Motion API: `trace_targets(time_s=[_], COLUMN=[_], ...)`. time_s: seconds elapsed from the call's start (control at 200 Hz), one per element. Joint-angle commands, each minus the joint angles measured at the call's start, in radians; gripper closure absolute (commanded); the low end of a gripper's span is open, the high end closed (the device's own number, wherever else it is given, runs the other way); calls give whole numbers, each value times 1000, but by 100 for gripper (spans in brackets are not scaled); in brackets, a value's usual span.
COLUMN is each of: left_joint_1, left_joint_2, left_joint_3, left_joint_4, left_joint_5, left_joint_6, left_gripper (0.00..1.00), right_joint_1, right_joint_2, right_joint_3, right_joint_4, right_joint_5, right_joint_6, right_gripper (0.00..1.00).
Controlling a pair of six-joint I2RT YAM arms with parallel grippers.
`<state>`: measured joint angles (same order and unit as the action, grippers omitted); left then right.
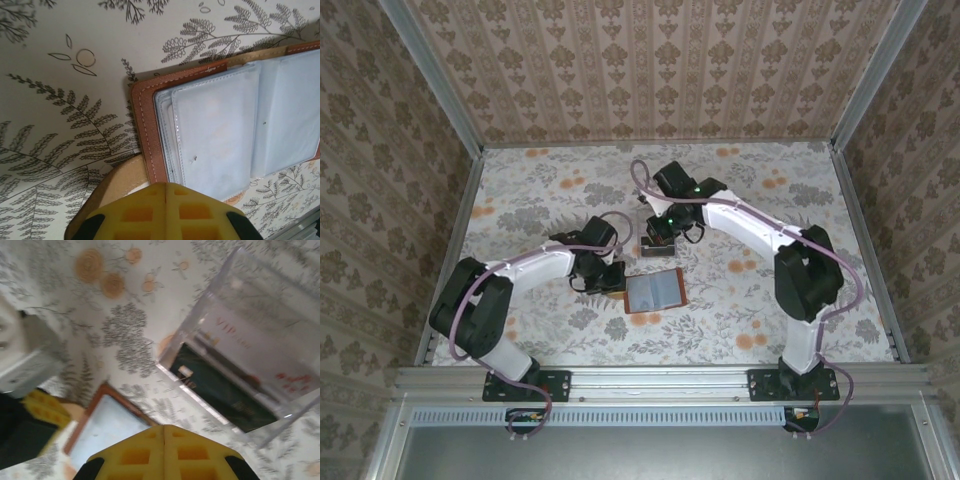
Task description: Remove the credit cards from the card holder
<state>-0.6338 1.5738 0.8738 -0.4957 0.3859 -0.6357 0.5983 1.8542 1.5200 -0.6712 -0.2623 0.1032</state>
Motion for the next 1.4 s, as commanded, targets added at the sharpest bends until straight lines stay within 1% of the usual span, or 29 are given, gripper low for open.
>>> trace_targets(time_s=[0.0,0.135,0.36,0.535,0.635,0.705,0.815,0.875,0.92,1.045,1.23,1.395], left_joint_1=[-13,-18,-20,-20,-19,-19,-20,-19,-20,-20,-26,-29], left_joint_2=[19,38,55,75,87,85,81,77,75,70,52,40], left_joint_3=[20,21,32,25,16,6,-8,-17,-26,-45,-73,-85], left_joint_4=[-11,-46,-93,-72,-56,-49,-43,-33,-25,-16,8,7], left_joint_5=[-26,-78,-147,-146,-134,-130,-124,-115,-108,-101,-81,-76], left_joint_6=[-8,10,43,43,41,37,35,30,26,11,-12,-13], left_gripper=[93,94,94,94,95,95,95,95,95,95,95,95], right_joint_1=[24,39,77,89,89,92,100,103,106,115,132,160], right_joint_2=[-79,-110,-110,-87,-52,-33,-26,-23,-20,-9,30,71], right_joint_3=[-84,-157,-221,-266,-270,-275,-310,-320,-326,-339,-324,-294], right_joint_4=[165,195,196,232,233,244,290,306,314,348,351,302], right_joint_5=[-95,-130,-111,-124,-153,-190,-206,-223,-227,-236,-243,-220], right_joint_6=[222,338,376,494,564,589,635,648,658,680,690,672], right_gripper=[100,100,100,100,100,100,100,94,92,88,82,80])
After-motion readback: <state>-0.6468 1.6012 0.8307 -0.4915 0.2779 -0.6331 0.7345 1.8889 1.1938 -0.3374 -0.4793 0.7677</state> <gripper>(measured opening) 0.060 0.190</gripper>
